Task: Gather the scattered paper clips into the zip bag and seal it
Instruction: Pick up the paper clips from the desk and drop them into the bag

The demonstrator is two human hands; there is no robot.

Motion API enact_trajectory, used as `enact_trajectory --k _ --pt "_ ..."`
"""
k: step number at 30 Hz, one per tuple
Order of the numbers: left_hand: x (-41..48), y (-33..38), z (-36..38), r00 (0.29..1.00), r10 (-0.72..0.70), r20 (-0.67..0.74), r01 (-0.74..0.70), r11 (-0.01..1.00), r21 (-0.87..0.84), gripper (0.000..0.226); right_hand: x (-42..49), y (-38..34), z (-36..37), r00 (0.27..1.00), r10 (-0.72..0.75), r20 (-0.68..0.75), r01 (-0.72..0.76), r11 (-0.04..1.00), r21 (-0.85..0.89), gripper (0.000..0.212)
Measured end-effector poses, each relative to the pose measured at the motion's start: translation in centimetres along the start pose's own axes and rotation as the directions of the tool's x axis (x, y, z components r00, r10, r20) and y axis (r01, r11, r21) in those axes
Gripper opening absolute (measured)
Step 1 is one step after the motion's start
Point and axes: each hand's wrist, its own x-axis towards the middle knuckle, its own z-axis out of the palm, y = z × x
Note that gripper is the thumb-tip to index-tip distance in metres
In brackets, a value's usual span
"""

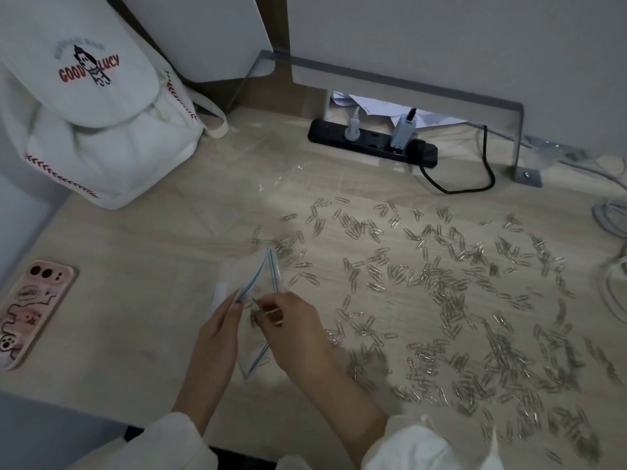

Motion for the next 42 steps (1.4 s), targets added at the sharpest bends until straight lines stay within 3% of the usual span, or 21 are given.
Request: enact_trajectory --k 5,7,9,10,12,15,18,21,24,26,29,32,34,38,42 --pt "0.0 -0.2 -0.5 1.0 -0.023 0.007 0.023 1.0 -0.001 0.025 -1.2 0.2 -1.8 0.993 -0.106 -0.045 0.11 0.989 0.096 0.017" --pt "0.0 -0.1 -0.9 1.0 -0.03 0.002 0.03 1.0 0.0 0.037 -1.7 1.4 -3.2 0.993 -0.072 -0.098 0.084 0.988 0.126 0.015" --pt "0.2 0.0 -1.2 1.0 -0.022 -0.004 0.022 1.0 0.001 0.056 -2.5 3.4 -4.8 0.994 0.04 -0.1 -0.027 0.991 0.129 0.025" --pt "0.2 0.0 -1.4 1.0 -0.018 -0.007 0.018 1.0 0.002 0.057 -3.0 4.7 -5.6 0.992 0.112 -0.057 -0.103 0.984 0.148 0.029" --pt "0.2 -0.1 -1.5 1.0 -0.023 -0.002 0.023 1.0 0.002 0.046 -4.5 7.1 -7.3 0.952 0.248 0.177 -0.278 0.945 0.172 0.026" --pt "0.1 -0.5 -1.5 0.999 -0.034 0.0 0.034 0.999 -0.014 0.036 -7.1 10.2 -8.3 0.761 0.373 0.53 -0.424 0.905 -0.028 0.018" --pt "-0.1 -0.7 -1.4 0.999 -0.027 0.019 0.028 1.0 -0.013 0.036 -8.3 12.0 -7.8 0.72 0.369 0.588 -0.42 0.906 -0.054 0.019" --pt "-0.1 -1.0 -1.2 0.999 -0.034 0.025 0.034 0.999 -0.013 0.039 -7.5 12.7 -7.4 0.837 0.373 0.4 -0.479 0.853 0.206 0.022" --pt "-0.2 -1.0 -0.8 0.999 -0.03 0.028 0.031 0.999 -0.027 0.039 -6.3 13.2 -8.2 0.969 0.233 0.078 -0.245 0.94 0.238 0.009" --pt "-0.2 -0.9 -0.7 0.999 -0.025 0.033 0.026 0.999 -0.033 0.04 -6.5 13.7 -9.2 0.979 0.184 -0.087 -0.174 0.979 0.111 0.004" --pt "-0.4 -0.9 -0.5 0.999 -0.023 0.038 0.024 0.999 -0.03 0.041 -7.8 14.4 -10.6 0.926 0.262 -0.271 -0.336 0.9 -0.277 0.023" --pt "-0.5 -1.0 -0.3 0.999 -0.025 0.035 0.026 0.999 -0.029 0.043 -9.1 15.1 -10.5 0.867 0.399 -0.297 -0.488 0.797 -0.356 0.047" --pt "-0.7 -1.0 -0.3 0.999 -0.033 0.039 0.034 0.999 -0.016 0.043 -9.2 15.5 -9.7 0.85 0.444 -0.285 -0.523 0.78 -0.344 0.053" --pt "-1.0 -0.9 -0.2 0.999 -0.038 0.038 0.038 0.999 -0.002 0.041 -7.6 15.4 -7.8 0.91 0.337 -0.242 -0.381 0.909 -0.167 0.052" --pt "-1.0 -0.7 -0.1 0.998 -0.053 0.03 0.053 0.999 0.002 0.04 -5.6 13.7 -7.1 0.95 0.231 -0.209 -0.267 0.95 -0.16 0.059"
